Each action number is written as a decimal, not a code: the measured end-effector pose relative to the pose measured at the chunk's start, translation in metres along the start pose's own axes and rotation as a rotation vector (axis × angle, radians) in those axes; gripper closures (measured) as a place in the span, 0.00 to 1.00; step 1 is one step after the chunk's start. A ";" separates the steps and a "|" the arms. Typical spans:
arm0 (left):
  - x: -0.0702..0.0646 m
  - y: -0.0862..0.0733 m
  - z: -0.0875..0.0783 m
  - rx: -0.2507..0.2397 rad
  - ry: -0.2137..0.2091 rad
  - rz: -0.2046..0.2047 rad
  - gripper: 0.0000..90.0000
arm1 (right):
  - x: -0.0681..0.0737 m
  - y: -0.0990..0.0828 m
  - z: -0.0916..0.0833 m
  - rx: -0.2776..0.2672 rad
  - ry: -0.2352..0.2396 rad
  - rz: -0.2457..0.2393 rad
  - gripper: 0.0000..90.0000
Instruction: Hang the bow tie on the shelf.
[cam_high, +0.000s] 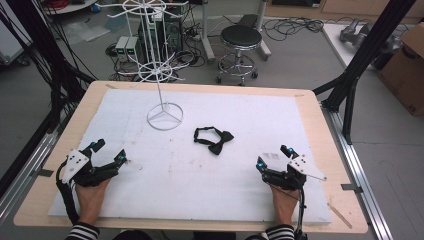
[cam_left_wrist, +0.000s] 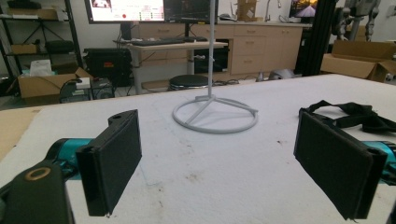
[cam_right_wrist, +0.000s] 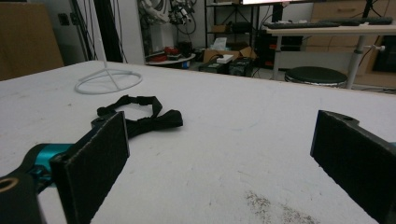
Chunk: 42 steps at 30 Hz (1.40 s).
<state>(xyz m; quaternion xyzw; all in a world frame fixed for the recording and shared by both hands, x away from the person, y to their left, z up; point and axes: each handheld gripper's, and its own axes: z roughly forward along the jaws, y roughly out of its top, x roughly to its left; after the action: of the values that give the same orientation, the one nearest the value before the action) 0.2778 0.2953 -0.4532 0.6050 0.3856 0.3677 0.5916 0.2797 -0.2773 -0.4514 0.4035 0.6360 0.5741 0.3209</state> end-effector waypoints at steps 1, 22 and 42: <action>0.000 0.000 0.000 -0.002 -0.001 0.002 0.17 | 0.000 0.000 0.000 0.001 0.000 -0.002 0.04; -0.001 0.000 0.000 -0.003 -0.003 0.005 0.17 | 0.003 0.000 0.001 0.005 -0.026 -0.021 0.04; 0.001 0.000 -0.001 -0.011 -0.007 -0.014 0.17 | 0.010 0.052 0.025 0.109 0.046 -0.098 0.04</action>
<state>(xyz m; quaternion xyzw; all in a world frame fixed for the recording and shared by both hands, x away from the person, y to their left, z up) 0.2779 0.2968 -0.4534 0.6004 0.3855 0.3637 0.5989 0.3043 -0.2561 -0.4031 0.3753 0.6926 0.5314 0.3116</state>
